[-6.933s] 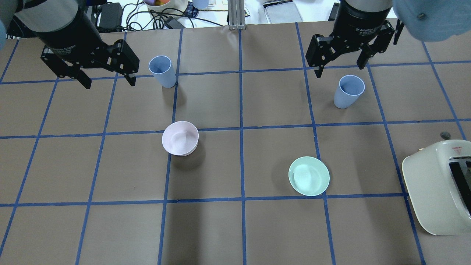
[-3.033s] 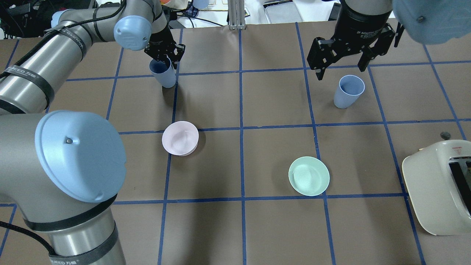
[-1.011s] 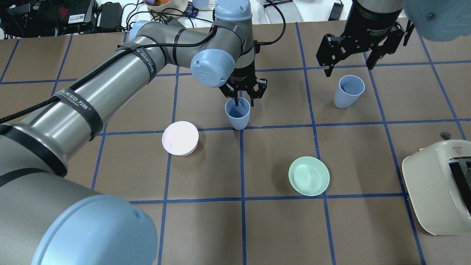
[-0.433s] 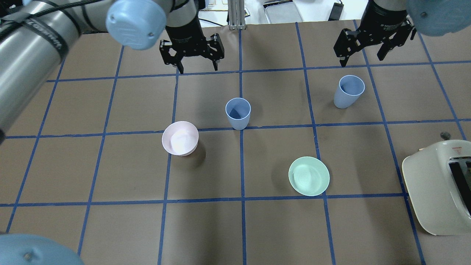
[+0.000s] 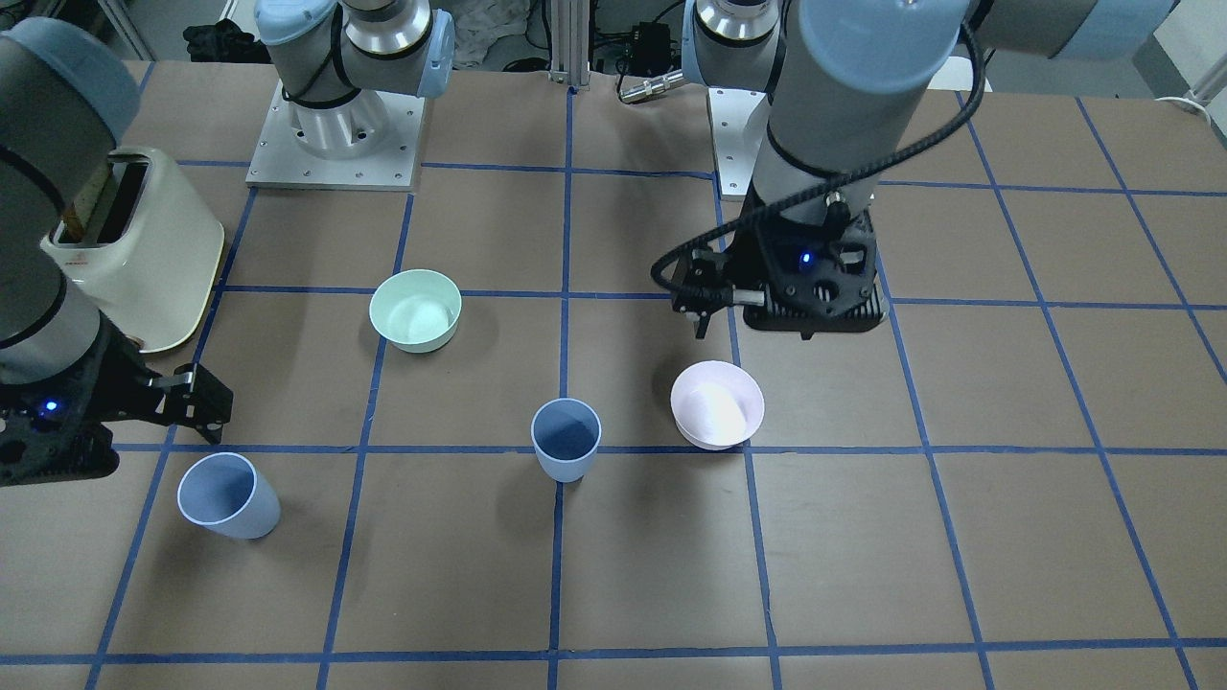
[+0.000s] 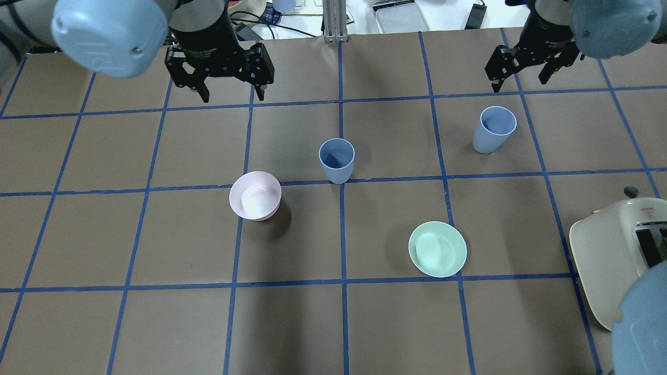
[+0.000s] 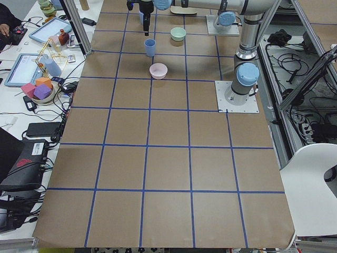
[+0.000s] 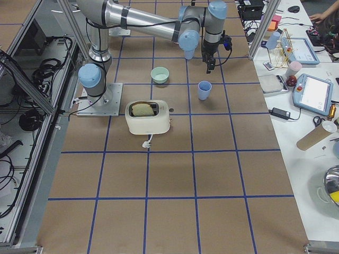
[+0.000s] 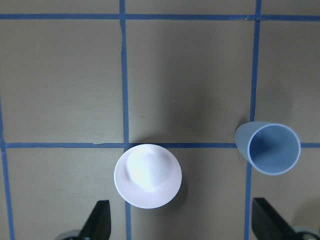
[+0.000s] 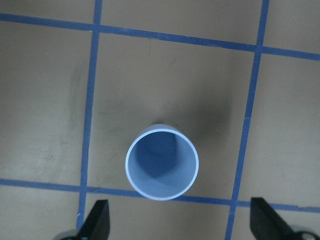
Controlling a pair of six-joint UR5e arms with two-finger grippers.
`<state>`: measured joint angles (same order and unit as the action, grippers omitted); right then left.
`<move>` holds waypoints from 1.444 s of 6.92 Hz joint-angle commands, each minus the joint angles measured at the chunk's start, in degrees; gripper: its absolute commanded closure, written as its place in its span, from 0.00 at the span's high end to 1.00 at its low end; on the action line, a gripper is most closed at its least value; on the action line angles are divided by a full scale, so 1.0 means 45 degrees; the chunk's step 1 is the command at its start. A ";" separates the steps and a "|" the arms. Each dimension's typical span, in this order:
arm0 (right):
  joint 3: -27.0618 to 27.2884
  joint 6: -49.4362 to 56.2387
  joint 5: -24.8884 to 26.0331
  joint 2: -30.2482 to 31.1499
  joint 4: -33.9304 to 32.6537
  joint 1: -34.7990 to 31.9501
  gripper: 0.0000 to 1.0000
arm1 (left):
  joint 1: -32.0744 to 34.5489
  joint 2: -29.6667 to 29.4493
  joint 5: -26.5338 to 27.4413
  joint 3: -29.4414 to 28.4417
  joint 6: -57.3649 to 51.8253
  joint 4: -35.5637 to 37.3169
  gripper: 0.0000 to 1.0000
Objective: Stack blue cups with both arms
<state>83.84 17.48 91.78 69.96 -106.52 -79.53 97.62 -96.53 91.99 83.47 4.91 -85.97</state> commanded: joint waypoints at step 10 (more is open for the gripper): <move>0.2579 0.0509 -0.0454 -0.0821 -0.3435 0.0526 0.73 | -0.0560 0.1022 0.0203 0.0807 -0.0426 0.0452 1.00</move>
<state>94.60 19.57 89.80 66.33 -120.29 -77.17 95.12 -92.00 92.81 87.02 3.20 -83.94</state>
